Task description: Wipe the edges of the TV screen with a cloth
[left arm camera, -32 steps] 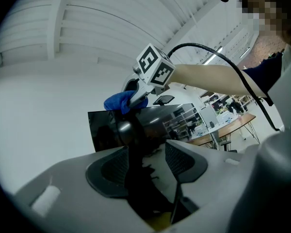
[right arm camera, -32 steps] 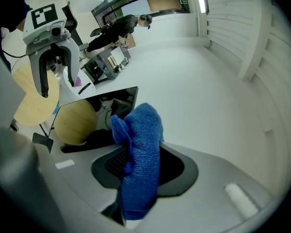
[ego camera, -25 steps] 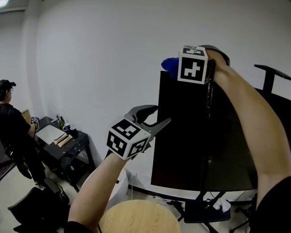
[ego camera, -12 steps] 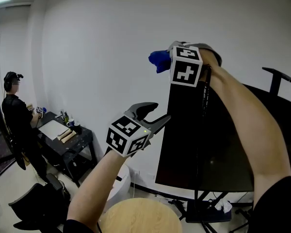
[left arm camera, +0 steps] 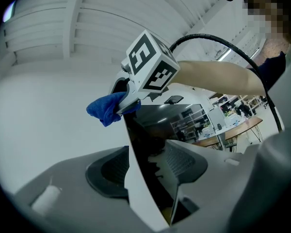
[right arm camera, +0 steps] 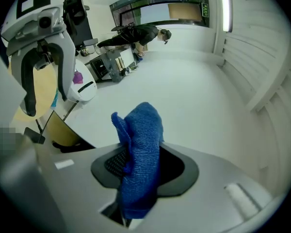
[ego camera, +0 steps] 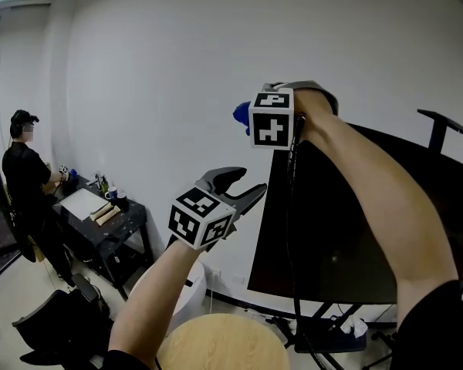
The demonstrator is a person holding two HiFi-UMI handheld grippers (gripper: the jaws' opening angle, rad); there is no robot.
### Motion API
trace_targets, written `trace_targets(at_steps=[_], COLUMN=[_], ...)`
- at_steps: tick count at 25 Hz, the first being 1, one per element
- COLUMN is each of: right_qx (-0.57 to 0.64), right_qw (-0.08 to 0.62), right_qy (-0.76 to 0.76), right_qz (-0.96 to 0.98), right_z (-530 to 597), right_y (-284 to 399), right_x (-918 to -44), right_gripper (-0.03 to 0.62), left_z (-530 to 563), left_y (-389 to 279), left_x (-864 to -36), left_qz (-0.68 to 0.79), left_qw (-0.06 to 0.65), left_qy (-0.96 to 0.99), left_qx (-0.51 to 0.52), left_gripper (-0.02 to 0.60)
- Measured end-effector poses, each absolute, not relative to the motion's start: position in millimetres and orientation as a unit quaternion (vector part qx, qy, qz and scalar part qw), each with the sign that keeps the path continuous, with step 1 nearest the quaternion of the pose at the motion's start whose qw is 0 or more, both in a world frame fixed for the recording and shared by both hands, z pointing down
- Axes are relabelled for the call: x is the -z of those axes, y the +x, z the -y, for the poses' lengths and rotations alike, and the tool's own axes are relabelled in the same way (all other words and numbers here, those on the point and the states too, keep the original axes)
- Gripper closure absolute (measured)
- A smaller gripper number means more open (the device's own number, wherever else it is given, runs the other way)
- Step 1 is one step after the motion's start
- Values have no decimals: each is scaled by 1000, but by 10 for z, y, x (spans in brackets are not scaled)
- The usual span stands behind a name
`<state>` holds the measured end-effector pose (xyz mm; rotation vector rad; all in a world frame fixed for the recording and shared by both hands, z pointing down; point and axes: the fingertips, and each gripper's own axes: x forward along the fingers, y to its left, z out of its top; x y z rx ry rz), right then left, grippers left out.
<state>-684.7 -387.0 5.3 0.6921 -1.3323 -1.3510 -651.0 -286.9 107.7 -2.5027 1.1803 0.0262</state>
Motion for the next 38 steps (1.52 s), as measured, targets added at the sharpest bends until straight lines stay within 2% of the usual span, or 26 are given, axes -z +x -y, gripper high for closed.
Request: trace_targets(at_steps=[6,14,20,25,38], right_qx=[552,595,606,583,588], right_qw=[521,574,545,580,560], right_qy=[306,271,290,268,261], right_qz=[575,493,502,502,523], right_z=[3841,3913,3985,3796,3902], right_y=[-6814,-6776,-6778,-6674,-6662], right_x=[-211,-801,-1055,-1526,-2545], right_gripper=[453,453,453,453,453], left_z=[2918,2927,2946,2971,3069], left_y=[-6512,-6488,-6560,-6573,-6579], left_x=[-1260,-1481,-1769,-2075,-2941], left_qz=[-414,-412,-415,-416,-414], left_qw=[172,152,134,113,57], left_qy=[-894,-898,-900,-902,-909], left_qx=[-16,-20,-9,-1,11], left_gripper=[359,359,359,359,359])
